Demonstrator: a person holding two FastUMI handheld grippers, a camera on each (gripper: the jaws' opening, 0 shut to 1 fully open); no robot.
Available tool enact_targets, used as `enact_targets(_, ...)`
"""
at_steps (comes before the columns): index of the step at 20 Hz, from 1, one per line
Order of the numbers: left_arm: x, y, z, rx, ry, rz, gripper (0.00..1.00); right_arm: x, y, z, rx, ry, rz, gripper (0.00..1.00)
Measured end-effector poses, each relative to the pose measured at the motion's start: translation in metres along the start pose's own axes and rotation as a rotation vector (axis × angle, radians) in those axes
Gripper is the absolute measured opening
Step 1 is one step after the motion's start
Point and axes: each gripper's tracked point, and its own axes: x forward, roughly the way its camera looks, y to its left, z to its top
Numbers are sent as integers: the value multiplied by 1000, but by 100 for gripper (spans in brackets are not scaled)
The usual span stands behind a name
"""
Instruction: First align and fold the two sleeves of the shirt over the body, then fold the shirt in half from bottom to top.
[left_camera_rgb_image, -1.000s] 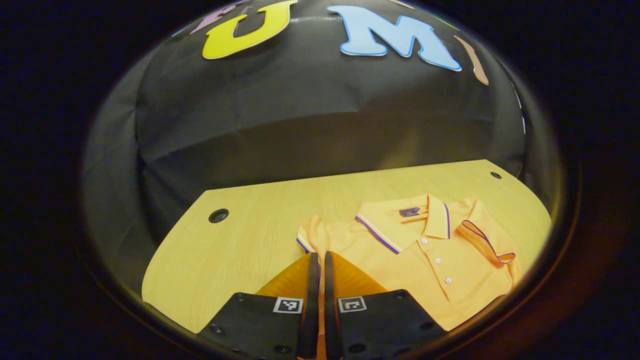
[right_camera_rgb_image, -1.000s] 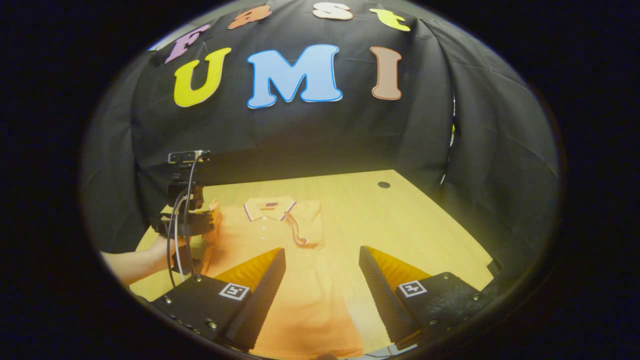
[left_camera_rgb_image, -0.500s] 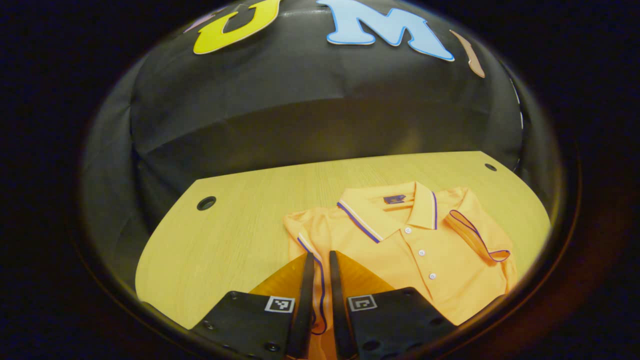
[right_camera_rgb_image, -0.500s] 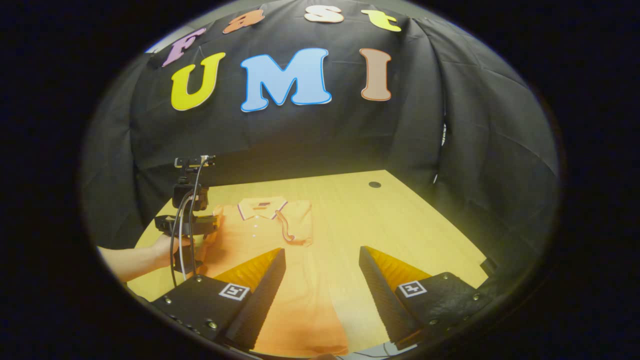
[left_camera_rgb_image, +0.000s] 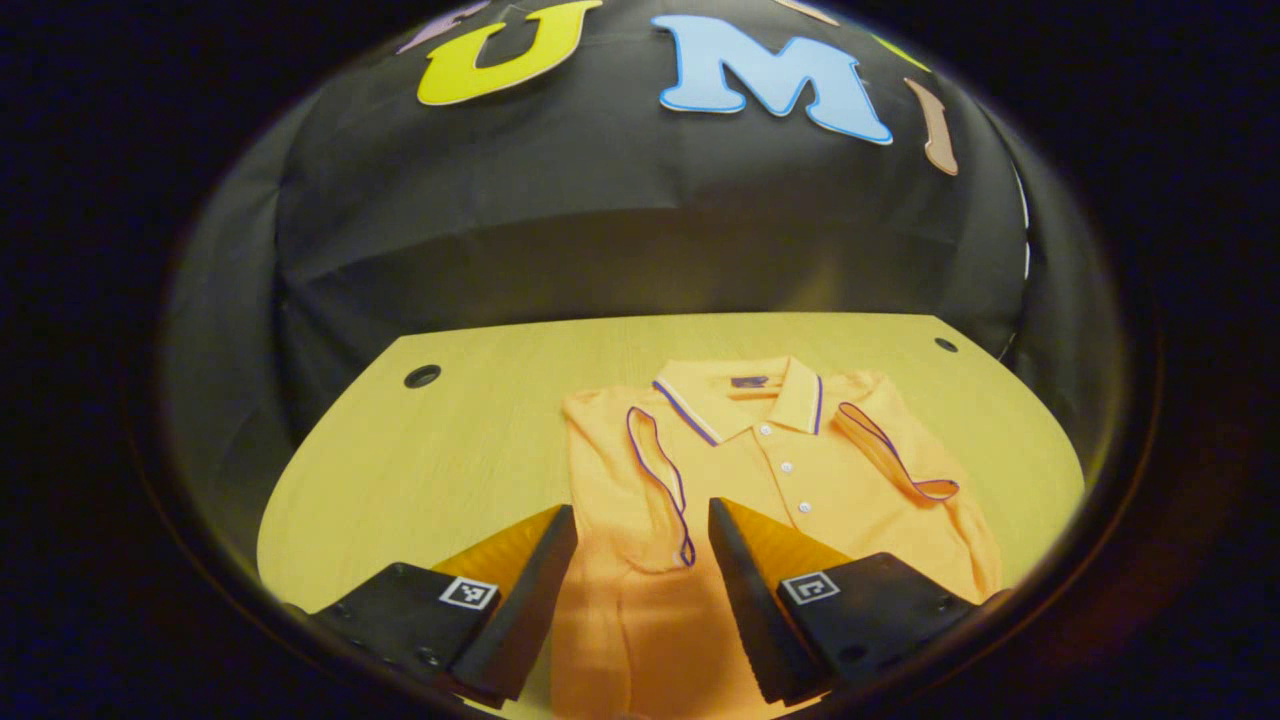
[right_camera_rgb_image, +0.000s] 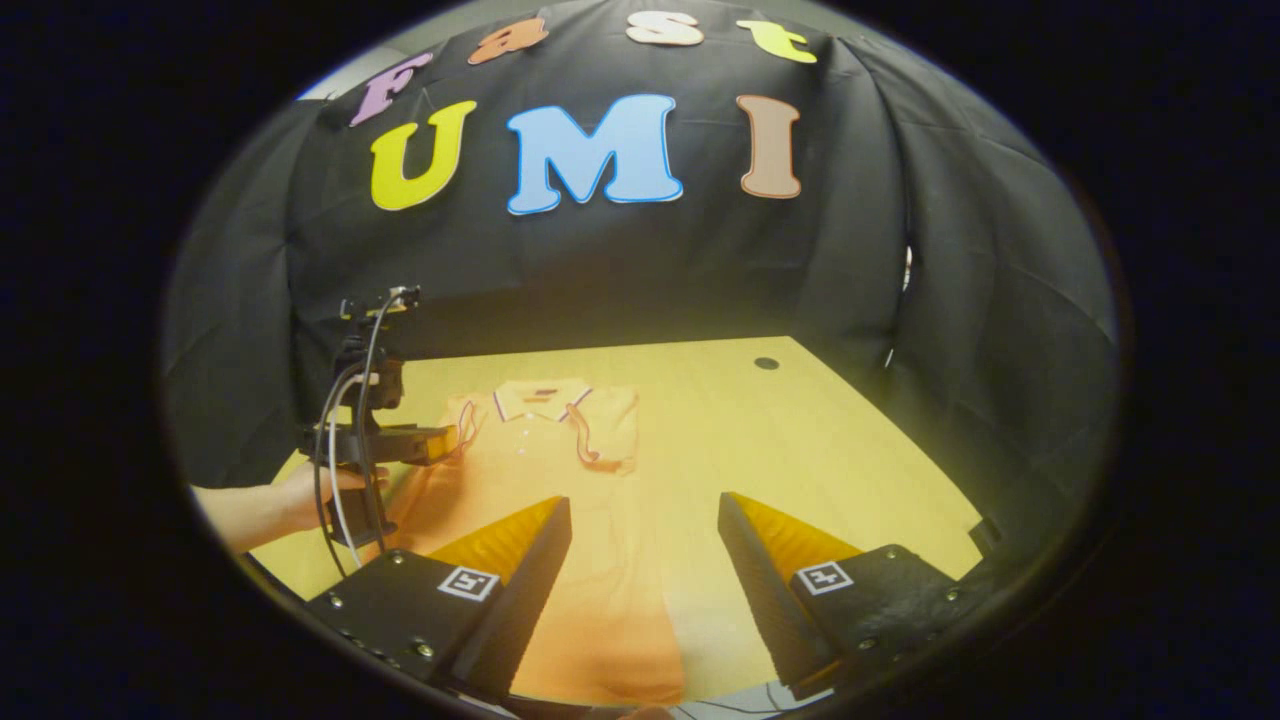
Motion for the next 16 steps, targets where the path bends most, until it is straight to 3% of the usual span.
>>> enact_targets(7,-95,5,-32,-5,-9,7,89,-3,0,-52,-61,86,41,93)
enact_targets(16,-198,5,-116,-30,72,9,89,-15,-5,-117,-103,207,82,93)
